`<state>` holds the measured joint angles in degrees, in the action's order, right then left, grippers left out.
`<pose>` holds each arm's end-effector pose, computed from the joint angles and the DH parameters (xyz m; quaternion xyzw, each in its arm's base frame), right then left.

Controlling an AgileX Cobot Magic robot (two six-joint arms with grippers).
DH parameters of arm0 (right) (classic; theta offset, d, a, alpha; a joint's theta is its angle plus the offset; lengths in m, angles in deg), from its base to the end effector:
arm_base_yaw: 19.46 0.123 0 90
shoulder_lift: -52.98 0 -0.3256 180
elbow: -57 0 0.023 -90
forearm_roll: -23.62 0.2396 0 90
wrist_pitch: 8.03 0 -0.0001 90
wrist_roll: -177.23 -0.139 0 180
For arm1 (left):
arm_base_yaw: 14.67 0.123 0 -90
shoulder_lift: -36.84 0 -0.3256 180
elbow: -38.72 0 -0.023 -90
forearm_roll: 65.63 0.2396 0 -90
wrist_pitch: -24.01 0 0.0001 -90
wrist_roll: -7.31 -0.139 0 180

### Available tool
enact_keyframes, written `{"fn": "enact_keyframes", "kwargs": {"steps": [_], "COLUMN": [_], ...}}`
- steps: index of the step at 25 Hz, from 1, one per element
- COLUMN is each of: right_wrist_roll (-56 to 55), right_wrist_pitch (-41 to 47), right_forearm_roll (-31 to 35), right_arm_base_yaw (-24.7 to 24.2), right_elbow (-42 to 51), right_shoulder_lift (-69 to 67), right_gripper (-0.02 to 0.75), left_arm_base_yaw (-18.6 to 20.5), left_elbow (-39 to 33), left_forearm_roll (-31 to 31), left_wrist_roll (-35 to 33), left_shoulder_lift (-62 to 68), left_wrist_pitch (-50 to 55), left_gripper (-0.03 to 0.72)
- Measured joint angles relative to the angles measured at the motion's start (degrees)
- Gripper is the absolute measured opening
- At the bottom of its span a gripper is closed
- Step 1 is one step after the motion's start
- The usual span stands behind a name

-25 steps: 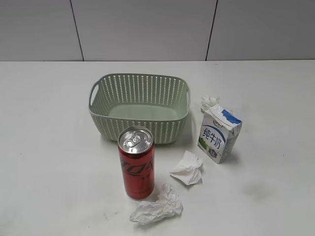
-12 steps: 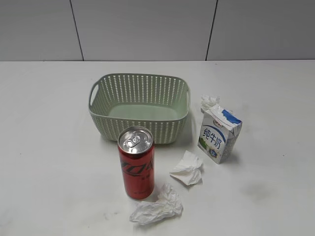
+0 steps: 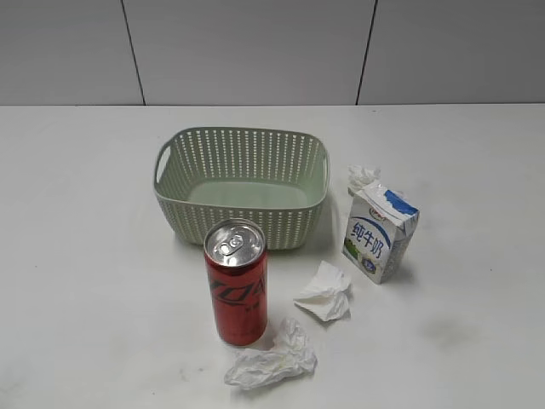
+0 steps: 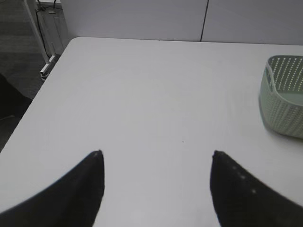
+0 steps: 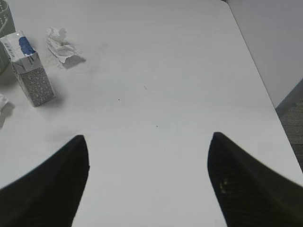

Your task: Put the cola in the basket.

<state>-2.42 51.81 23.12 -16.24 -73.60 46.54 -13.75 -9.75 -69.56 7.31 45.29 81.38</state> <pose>-0.0129 -0.0018 0.2528 -0.0262 0.8462 0.0090 0.5322 -0.0072 -0.0081 0.2639 -0.0066 0.8395 -0.0299 0.5425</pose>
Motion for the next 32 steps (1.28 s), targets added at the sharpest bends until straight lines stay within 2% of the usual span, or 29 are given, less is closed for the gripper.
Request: {"fn": "enact_keyframes", "kwargs": {"steps": [3, 7, 14, 17, 21, 25, 32], "right_wrist_roll": [0.00, 0.00, 0.00, 0.00, 0.00, 0.00, 0.00], "right_wrist_pitch": [0.00, -0.04, -0.04, -0.04, -0.04, -0.04, -0.04], "right_forearm_roll": [0.00, 0.00, 0.00, 0.00, 0.00, 0.00, 0.00], "right_arm_base_yaw": [0.00, 0.00, 0.00, 0.00, 0.00, 0.00, 0.00], "right_elbow": [0.00, 0.00, 0.00, 0.00, 0.00, 0.00, 0.00], "right_shoulder_lift": [0.00, 0.00, 0.00, 0.00, 0.00, 0.00, 0.00], "right_gripper": [0.592, 0.591, 0.591, 0.591, 0.591, 0.591, 0.591], "left_arm_base_yaw": [0.00, 0.00, 0.00, 0.00, -0.47, -5.62, -22.54], "left_elbow": [0.65, 2.28, 7.17, 10.41, 14.51, 18.46, 26.37], "left_forearm_roll": [-0.86, -2.56, -2.98, -3.58, -9.70, -12.25, -9.04], "left_wrist_roll": [0.00, 0.00, 0.00, -3.32, -11.46, -16.18, -17.19], "left_shoulder_lift": [2.26, 7.12, 21.15, 27.91, 36.59, 44.35, 56.90], "left_wrist_pitch": [-1.63, -6.86, -13.55, -14.54, -14.97, -14.18, -8.51], "left_gripper": [0.549, 0.613, 0.624, 0.624, 0.624, 0.624, 0.624]}}
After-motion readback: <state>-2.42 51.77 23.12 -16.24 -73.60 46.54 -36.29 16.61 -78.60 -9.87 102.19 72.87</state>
